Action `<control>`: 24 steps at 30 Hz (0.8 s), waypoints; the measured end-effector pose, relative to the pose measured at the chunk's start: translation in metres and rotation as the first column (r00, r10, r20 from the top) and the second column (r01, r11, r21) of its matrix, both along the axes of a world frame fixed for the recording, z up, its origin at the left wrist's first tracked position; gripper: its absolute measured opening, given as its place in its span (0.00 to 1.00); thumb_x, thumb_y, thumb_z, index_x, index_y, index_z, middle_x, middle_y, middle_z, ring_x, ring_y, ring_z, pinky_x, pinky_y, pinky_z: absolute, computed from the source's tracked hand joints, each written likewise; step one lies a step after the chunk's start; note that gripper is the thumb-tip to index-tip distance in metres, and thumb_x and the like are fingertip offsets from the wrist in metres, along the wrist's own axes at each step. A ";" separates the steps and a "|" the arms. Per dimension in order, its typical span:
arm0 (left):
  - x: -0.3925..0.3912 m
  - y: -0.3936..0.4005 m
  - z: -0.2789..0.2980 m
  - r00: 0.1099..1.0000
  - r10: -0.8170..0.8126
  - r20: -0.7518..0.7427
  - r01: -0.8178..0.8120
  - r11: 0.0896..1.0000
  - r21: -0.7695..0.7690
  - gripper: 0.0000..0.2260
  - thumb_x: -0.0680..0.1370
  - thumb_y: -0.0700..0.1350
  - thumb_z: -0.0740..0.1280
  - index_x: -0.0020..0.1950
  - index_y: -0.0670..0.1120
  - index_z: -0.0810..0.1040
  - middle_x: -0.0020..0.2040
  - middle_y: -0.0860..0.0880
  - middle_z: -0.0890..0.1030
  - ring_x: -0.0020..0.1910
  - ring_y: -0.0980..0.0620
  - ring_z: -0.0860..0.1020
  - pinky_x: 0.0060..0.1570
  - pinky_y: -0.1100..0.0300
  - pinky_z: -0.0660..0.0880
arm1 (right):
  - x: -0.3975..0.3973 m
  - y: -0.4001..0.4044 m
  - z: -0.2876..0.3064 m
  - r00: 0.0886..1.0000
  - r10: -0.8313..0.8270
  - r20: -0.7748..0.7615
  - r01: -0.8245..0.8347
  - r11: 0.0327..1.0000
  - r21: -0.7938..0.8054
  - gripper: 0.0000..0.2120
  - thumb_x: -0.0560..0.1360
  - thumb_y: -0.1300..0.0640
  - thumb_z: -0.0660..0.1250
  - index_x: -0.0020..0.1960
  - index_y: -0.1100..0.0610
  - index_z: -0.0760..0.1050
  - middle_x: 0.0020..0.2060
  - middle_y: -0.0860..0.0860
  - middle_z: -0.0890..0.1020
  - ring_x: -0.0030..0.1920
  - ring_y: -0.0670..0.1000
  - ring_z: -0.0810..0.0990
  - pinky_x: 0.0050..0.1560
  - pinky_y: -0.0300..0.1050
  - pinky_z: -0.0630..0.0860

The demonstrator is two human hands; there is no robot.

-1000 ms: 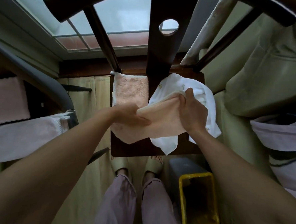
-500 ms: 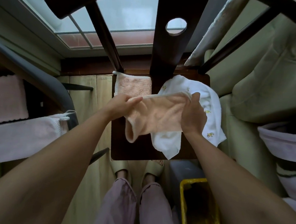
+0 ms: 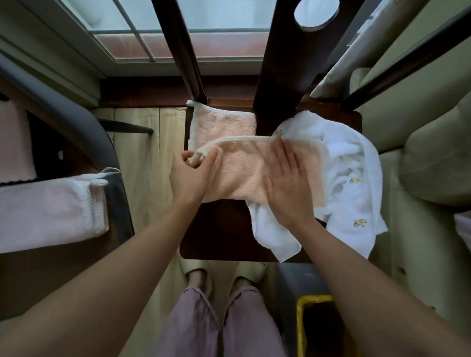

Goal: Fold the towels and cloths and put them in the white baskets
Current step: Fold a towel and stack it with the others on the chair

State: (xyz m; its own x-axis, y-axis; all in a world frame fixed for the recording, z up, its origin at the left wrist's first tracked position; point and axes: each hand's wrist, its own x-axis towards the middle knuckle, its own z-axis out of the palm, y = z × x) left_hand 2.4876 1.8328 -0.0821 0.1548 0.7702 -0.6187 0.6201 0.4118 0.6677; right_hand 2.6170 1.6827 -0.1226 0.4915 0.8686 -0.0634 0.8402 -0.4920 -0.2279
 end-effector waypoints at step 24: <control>-0.003 0.005 -0.013 0.839 -0.265 -0.475 0.468 0.797 0.383 0.19 0.83 0.56 0.52 0.66 0.43 0.65 0.40 0.49 0.74 0.38 0.46 0.76 0.39 0.50 0.74 | -0.008 0.009 -0.031 0.998 0.067 -0.021 -0.070 0.978 -0.195 0.35 0.79 0.35 0.44 0.80 0.53 0.49 0.78 0.58 0.48 0.78 0.55 0.45 0.77 0.52 0.39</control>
State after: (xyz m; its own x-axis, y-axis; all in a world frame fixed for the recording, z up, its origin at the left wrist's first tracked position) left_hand 2.4847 1.8381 -0.0948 0.3187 0.9089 -0.2690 0.8983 -0.1990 0.3918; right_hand 2.6094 1.6919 -0.1533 0.4294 0.8702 -0.2416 0.8707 -0.4700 -0.1452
